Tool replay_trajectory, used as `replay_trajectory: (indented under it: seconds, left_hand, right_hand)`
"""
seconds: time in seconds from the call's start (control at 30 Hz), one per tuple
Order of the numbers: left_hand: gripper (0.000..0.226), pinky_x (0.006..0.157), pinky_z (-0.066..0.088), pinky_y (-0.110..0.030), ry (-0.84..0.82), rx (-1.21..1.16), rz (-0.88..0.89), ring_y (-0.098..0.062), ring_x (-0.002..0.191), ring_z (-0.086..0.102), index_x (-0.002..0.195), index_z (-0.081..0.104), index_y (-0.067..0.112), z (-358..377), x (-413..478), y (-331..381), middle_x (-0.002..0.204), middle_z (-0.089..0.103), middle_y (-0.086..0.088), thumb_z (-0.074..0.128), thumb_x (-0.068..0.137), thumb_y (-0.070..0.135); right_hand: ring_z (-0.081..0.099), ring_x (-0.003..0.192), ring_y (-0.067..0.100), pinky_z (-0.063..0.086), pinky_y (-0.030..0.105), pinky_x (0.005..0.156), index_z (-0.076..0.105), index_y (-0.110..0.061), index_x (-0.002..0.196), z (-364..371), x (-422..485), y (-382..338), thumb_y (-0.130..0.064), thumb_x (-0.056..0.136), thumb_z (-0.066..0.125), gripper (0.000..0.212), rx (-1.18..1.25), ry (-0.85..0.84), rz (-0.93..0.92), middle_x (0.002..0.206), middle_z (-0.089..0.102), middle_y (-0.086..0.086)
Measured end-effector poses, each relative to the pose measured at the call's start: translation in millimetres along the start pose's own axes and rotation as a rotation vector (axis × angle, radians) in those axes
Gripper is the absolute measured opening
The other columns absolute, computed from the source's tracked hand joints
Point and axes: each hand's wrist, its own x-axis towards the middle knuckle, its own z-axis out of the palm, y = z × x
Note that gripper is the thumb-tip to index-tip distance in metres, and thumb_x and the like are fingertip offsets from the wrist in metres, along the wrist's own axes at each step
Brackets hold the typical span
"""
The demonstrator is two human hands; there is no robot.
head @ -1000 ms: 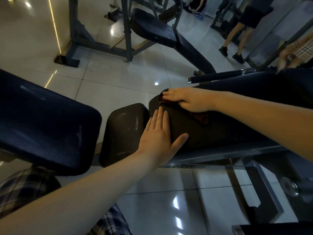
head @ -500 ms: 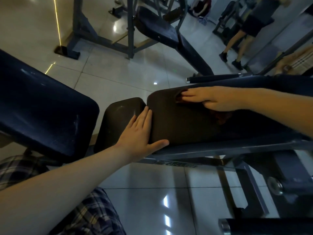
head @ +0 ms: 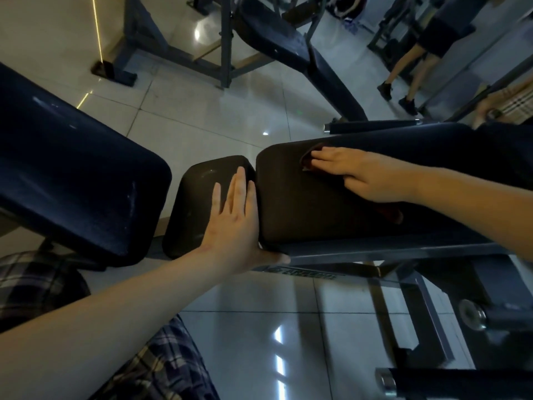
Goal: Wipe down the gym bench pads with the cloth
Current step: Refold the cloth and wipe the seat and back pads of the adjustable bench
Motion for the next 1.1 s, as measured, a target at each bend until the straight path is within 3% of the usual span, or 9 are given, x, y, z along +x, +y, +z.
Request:
replay_trajectory:
  seconds: [0.1, 0.27, 0.43, 0.6, 0.7, 0.87, 0.97, 1.1]
  left_hand:
    - [0.146, 0.117, -0.014, -0.056, 0.007, 0.037, -0.027, -0.035, 0.148, -0.022, 0.151, -0.014, -0.004, 2, -3, -1, 0.156, -0.031, -0.024, 0.042, 0.06, 0.096]
    - [0.145, 0.116, -0.013, -0.061, -0.001, 0.067, -0.098, -0.039, 0.145, -0.027, 0.15, -0.019, -0.003, 5, -6, 1, 0.156, -0.03, -0.025, 0.025, 0.058, 0.1]
    - [0.145, 0.117, -0.01, -0.062, 0.0, 0.058, -0.131, -0.04, 0.145, -0.027, 0.149, -0.026, -0.001, 6, -9, 4, 0.156, -0.03, -0.024, -0.001, 0.046, 0.098]
    - [0.147, 0.117, -0.01, -0.062, -0.024, 0.085, -0.143, -0.039, 0.145, -0.026, 0.149, -0.025, -0.001, 4, -6, 5, 0.157, -0.029, -0.024, -0.003, 0.043, 0.098]
    - [0.145, 0.117, -0.011, -0.062, -0.035, 0.113, -0.086, -0.037, 0.147, -0.024, 0.149, -0.024, -0.001, 3, -3, 2, 0.157, -0.029, -0.023, 0.007, 0.051, 0.101]
    - [0.135, 0.114, -0.017, -0.055, 0.039, -0.007, 0.185, -0.03, 0.151, -0.015, 0.154, -0.016, 0.009, -3, 6, -3, 0.163, -0.019, -0.015, 0.049, 0.067, 0.09]
    - [0.132, 0.114, -0.018, -0.054, 0.021, -0.014, 0.298, -0.026, 0.15, -0.017, 0.155, -0.017, 0.015, -6, 13, 0, 0.163, -0.02, -0.01, 0.059, 0.07, 0.082]
    - [0.135, 0.116, -0.015, -0.059, -0.057, -0.026, 0.275, -0.026, 0.149, -0.021, 0.153, -0.022, 0.017, -7, 16, 2, 0.161, -0.026, -0.009, 0.062, 0.068, 0.081]
  right_hand:
    - [0.002, 0.148, 0.003, -0.002, 0.026, 0.12, 0.019, -0.027, 0.153, 11, 18, -22, -0.009, 0.099, 0.041, 0.061, 0.002, 0.03, 0.005, 0.162, 0.011, -0.01]
    - [0.002, 0.149, 0.012, 0.0, 0.031, 0.12, 0.019, -0.021, 0.154, 29, 52, -70, -0.011, 0.1, 0.038, 0.058, 0.01, 0.077, 0.026, 0.163, 0.009, -0.003]
    - [0.011, 0.149, 0.025, 0.008, 0.044, 0.121, 0.029, -0.013, 0.151, 62, 88, -124, -0.02, 0.101, 0.042, 0.052, -0.056, 0.207, 0.101, 0.161, 0.019, 0.009]
    - [0.014, 0.148, 0.026, 0.012, 0.043, 0.122, 0.036, -0.014, 0.147, 60, 68, -121, -0.02, 0.1, 0.045, 0.048, -0.039, 0.219, 0.069, 0.159, 0.023, 0.009]
    - [0.007, 0.149, 0.022, 0.004, 0.037, 0.119, 0.025, -0.018, 0.152, 48, 34, -101, -0.016, 0.1, 0.044, 0.055, -0.02, 0.19, 0.106, 0.162, 0.014, 0.005]
    - [0.0, 0.15, 0.015, -0.001, 0.037, 0.12, 0.017, -0.026, 0.153, 20, -33, -35, -0.009, 0.1, 0.04, 0.061, 0.018, 0.187, 0.271, 0.163, 0.005, -0.004]
    - [0.003, 0.15, 0.015, 0.002, 0.038, 0.122, 0.021, -0.025, 0.153, 4, -70, 6, -0.007, 0.097, 0.042, 0.062, 0.027, 0.218, 0.378, 0.163, 0.009, -0.003]
    - [0.007, 0.149, 0.016, 0.005, 0.036, 0.122, 0.025, -0.017, 0.153, 5, -76, 17, -0.004, 0.095, 0.043, 0.062, 0.067, 0.256, 0.403, 0.162, 0.015, 0.001]
